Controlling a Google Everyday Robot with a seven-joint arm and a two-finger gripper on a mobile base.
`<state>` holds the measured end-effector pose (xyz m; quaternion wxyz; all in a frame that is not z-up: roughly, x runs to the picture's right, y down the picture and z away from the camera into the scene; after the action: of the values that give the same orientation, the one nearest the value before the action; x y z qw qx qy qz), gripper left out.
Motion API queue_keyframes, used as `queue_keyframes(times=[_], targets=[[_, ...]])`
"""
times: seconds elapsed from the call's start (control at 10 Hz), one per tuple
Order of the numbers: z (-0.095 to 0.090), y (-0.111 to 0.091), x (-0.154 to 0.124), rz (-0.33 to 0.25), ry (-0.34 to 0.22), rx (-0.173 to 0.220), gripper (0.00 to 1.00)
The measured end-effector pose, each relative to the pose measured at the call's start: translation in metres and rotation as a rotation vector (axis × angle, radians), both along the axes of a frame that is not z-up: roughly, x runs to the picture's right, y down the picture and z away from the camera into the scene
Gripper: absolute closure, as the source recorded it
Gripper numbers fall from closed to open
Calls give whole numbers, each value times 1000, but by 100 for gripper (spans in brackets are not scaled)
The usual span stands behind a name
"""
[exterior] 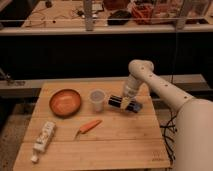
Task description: Place the eraser on the white sponge
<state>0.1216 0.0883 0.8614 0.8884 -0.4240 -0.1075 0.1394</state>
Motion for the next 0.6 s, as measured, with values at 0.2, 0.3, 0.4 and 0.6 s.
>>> queue_keyframes(times=[0.2,0.3,0.4,0.6], targets=[[1,0,3,6,4,-3,98],[1,0,4,7,4,-4,98],[1,0,6,11,7,-5,98],[1,1,12,20,12,-8,98]])
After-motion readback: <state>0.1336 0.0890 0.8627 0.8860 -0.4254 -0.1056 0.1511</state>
